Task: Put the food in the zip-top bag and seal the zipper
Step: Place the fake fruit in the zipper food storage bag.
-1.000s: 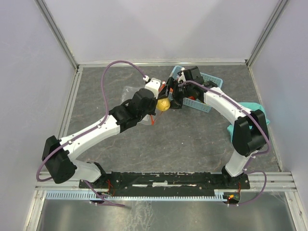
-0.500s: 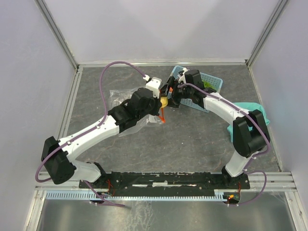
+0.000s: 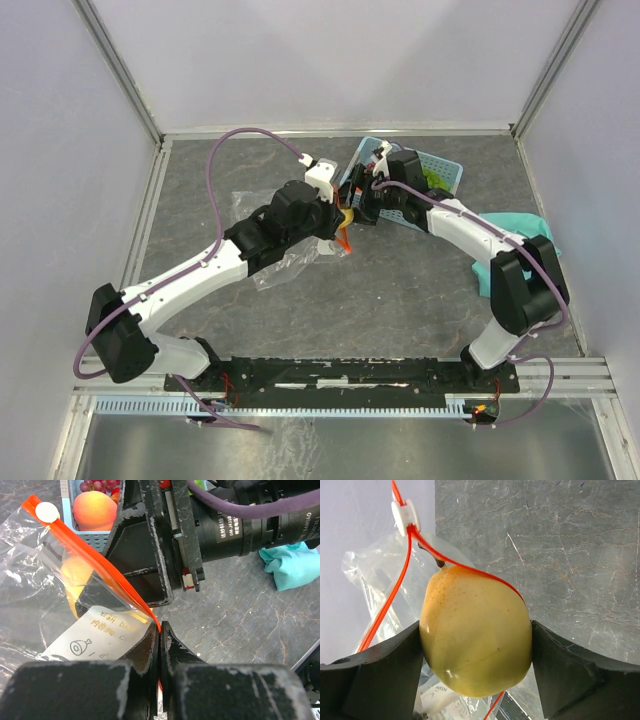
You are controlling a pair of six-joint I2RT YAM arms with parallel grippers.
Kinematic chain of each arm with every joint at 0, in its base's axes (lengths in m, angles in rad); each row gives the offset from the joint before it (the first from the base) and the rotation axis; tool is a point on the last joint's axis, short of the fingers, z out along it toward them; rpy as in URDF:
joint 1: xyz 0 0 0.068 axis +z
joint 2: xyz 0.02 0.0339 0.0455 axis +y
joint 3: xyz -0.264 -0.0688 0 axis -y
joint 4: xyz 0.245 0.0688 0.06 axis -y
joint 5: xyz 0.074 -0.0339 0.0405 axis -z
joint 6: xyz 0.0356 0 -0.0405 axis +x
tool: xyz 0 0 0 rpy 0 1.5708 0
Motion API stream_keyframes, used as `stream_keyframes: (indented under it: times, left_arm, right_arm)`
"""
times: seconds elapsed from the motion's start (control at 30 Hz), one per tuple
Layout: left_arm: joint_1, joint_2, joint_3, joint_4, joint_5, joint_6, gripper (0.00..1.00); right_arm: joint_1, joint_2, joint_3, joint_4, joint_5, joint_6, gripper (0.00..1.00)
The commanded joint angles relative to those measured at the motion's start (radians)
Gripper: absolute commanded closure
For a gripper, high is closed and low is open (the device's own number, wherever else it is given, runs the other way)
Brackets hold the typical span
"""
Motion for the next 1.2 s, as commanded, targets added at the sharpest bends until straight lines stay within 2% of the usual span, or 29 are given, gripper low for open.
stream_keyframes:
  times: [0.0, 0.4, 0.7, 0.9, 1.03, 1.17]
  left_arm:
    - [0.02, -0.034, 0.006, 0.055, 0.009, -0.045, 0.97]
    - [0.129, -0.078, 0.001, 0.097, 0.186, -0.129, 0.97]
    - [0.214, -0.052, -0.004, 0.119, 0.315, -0.184, 0.97]
    - [0.222, -0.035, -0.008, 0.133, 0.378, -0.17, 0.97]
    - [0.222, -0.015, -0.021, 0.146, 0.459, -0.164, 0.97]
    - [0.219, -0.005, -0.078, 0.186, 0.512, -0.19, 0.97]
  right_arm:
    - [0.006, -0.072, -0.023, 0.107, -0.012, -0.062, 0.65]
    - [0.021, -0.122, -0.089, 0.239, -0.009, -0.225, 0.65]
    - [0.039, -0.139, -0.098, 0.192, 0.047, -0.334, 0.65]
    - [0.069, -0.11, -0.065, 0.145, 0.075, -0.405, 0.65]
    - [0.078, -0.093, -0.059, 0.153, 0.097, -0.371, 0.65]
    - [0.078, -0.086, -0.082, 0.217, 0.149, -0.243, 0.66]
